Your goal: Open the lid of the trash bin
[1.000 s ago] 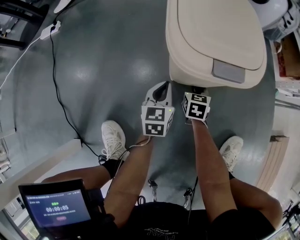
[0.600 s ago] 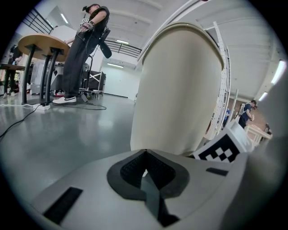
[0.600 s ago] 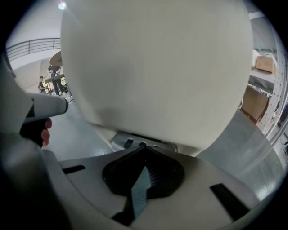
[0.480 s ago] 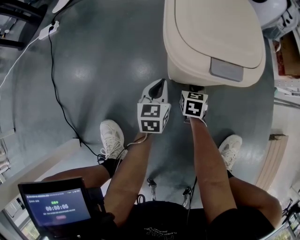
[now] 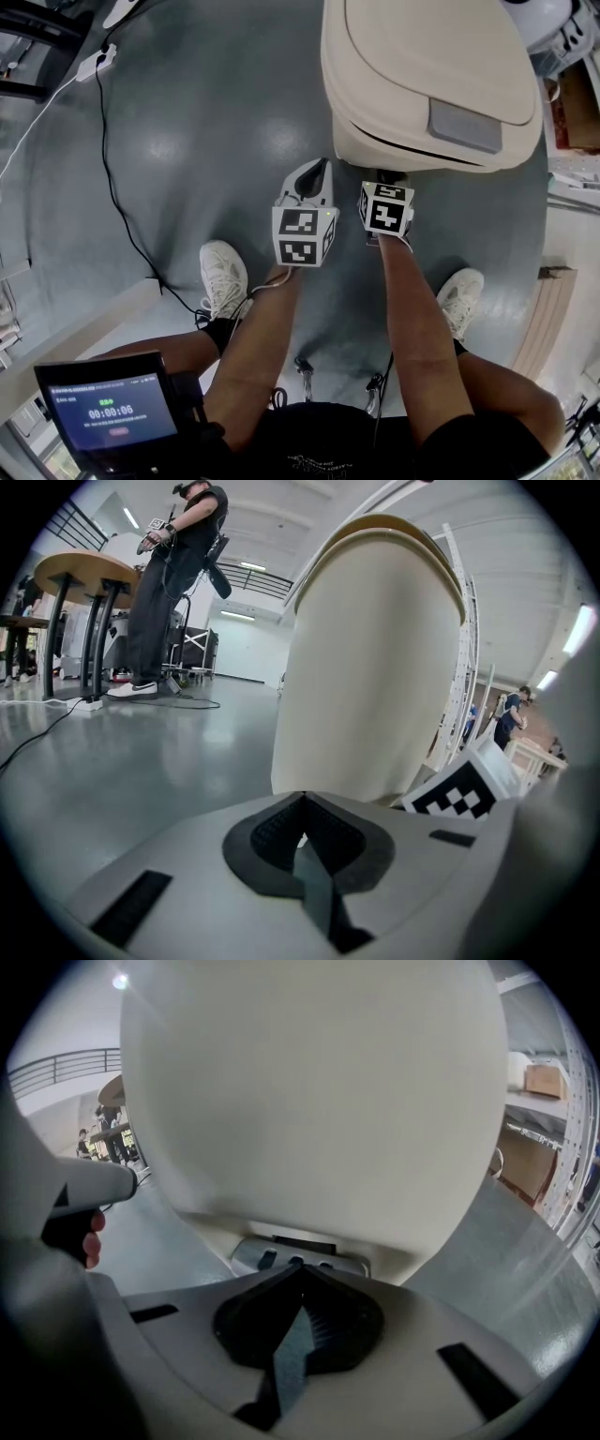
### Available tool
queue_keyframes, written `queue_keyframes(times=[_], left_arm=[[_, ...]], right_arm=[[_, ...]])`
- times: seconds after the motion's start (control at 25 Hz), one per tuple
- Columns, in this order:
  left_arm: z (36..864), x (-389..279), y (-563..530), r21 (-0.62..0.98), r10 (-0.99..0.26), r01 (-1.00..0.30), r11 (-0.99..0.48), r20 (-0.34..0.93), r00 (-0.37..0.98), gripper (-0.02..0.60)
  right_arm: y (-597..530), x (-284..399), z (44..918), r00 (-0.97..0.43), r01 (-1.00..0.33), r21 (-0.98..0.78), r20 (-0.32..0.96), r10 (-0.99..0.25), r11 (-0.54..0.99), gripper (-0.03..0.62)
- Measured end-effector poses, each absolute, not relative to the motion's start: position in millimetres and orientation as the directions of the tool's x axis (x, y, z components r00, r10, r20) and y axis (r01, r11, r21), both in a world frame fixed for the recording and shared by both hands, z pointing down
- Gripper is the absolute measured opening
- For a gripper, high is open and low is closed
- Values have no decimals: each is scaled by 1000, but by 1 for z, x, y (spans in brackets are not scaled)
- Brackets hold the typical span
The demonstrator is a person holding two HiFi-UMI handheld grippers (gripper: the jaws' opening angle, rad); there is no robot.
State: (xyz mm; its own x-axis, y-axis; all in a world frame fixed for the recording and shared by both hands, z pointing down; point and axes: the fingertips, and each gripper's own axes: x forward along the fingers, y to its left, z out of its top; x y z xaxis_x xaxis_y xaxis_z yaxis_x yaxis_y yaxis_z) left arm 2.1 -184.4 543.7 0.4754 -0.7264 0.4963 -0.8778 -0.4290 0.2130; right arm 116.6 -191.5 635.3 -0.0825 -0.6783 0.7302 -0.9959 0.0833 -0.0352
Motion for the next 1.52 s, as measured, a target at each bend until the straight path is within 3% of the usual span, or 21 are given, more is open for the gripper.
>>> queue_keyframes(times=[1.52], left_arm=[[549, -7, -176, 239, -720, -890, -388, 524, 455, -3]], right_arm=[[-192, 119, 647, -94, -995, -46, 780, -619, 94, 3]])
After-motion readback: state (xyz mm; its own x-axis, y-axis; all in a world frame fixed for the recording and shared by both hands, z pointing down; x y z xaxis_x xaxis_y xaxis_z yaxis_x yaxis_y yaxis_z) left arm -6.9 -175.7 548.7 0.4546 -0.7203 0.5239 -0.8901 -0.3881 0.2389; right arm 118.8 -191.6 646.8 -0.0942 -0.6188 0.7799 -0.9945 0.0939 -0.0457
